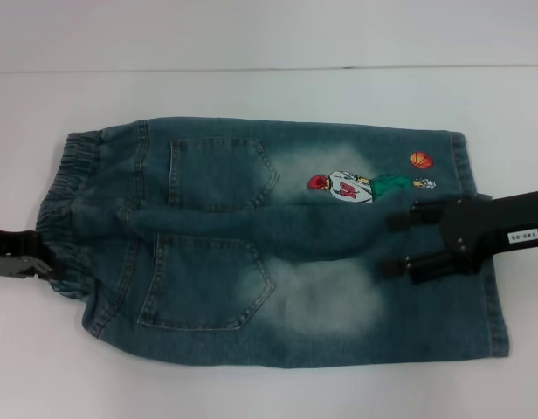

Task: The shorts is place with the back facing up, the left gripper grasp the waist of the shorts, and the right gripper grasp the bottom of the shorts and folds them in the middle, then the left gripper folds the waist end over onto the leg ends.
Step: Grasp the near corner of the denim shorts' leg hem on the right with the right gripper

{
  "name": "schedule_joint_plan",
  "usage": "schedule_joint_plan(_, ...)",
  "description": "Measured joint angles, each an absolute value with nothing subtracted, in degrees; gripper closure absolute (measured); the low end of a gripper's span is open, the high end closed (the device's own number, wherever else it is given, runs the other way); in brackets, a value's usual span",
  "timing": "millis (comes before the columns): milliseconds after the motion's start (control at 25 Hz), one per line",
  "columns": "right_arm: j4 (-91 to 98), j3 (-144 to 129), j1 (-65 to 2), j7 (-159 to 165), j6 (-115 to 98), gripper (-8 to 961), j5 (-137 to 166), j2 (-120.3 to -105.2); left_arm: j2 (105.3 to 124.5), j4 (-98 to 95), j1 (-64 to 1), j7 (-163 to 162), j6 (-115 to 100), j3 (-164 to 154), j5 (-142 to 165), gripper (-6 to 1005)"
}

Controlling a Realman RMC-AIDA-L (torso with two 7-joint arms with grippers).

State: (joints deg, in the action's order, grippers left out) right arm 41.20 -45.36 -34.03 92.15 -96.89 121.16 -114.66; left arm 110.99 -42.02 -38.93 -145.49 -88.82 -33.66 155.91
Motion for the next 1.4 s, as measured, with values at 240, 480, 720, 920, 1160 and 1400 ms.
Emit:
schedule_joint_plan(240, 41.8, -45.9, -36.6, 103.8, -100.1, 36, 123.3, -110.88, 110.7, -42.8, -39.7, -145.4, -90.1, -33.6, 155.7, 935)
schedule_joint_plan(480, 47.3, -43.4, -38.6, 107.0, -107.9, 37, 135.3, -109.52, 110.61, -43.5, -41.0, -144.8, -90.7, -33.6, 155.5, 936)
schedule_joint_plan(720, 48.9, -42.5, -39.0, 106.9, -111.0, 36, 144.0, -109.32, 110.74, -43.5, -42.5, -145.0, -90.8, -33.4, 155.5, 940)
schedule_joint_plan(920, 48.5, -43.0, -39.5, 106.2, -111.4, 36, 150.9, -109.47, 110.74, -43.5, -44.1, -145.4, -91.0, -33.3, 155.5, 940)
schedule_joint_plan(1160, 47.9, -44.5, -40.0, 106.0, -112.0, 36, 156.0, -109.79, 110.73, -43.5, -45.4, -146.0, -91.0, -33.5, 155.5, 940)
schedule_joint_plan(1400, 46.2, -46.8, -40.8, 106.5, -111.1, 37, 158.7, -110.28, 110.56, -43.5, -45.9, -146.2, -91.1, -33.4, 155.5, 941)
